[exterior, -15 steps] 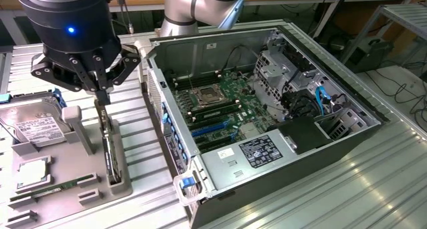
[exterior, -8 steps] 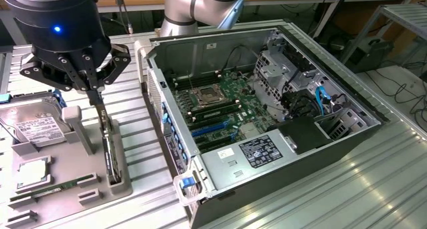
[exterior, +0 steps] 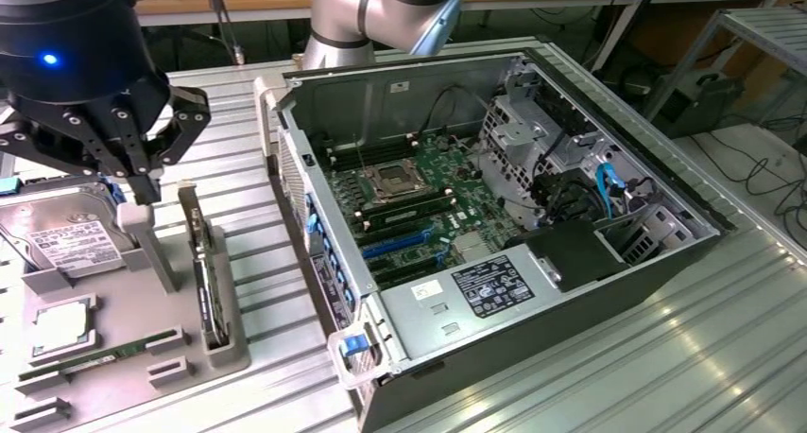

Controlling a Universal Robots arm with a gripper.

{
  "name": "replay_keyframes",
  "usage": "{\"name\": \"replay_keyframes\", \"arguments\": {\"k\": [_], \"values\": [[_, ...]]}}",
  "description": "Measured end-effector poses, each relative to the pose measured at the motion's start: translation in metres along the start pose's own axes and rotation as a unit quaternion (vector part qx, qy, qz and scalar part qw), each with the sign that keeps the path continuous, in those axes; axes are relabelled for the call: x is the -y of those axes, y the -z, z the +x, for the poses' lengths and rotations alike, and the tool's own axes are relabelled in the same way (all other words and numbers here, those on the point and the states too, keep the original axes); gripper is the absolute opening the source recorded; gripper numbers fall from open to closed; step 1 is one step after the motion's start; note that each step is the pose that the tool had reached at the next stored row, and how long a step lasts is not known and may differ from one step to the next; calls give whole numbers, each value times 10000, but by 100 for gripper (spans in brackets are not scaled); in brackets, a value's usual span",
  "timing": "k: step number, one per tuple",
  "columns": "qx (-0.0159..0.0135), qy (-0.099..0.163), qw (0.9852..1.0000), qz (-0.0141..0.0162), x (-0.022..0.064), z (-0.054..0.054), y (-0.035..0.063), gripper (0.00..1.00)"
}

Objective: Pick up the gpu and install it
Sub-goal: 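Reach for the gpu, then pick up the gpu and move the gpu toward the slot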

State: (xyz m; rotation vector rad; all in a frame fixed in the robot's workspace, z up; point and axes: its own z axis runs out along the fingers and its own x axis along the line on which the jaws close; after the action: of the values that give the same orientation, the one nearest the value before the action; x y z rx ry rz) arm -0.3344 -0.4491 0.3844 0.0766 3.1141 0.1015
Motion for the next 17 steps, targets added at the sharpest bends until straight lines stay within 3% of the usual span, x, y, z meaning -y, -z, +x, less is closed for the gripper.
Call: {"name": "replay_keyframes", "arguments": {"k": [15,17], "values": [[0,0,10000,0,0,2,1,11],[0,0,10000,0,0,2,0,17]]}}
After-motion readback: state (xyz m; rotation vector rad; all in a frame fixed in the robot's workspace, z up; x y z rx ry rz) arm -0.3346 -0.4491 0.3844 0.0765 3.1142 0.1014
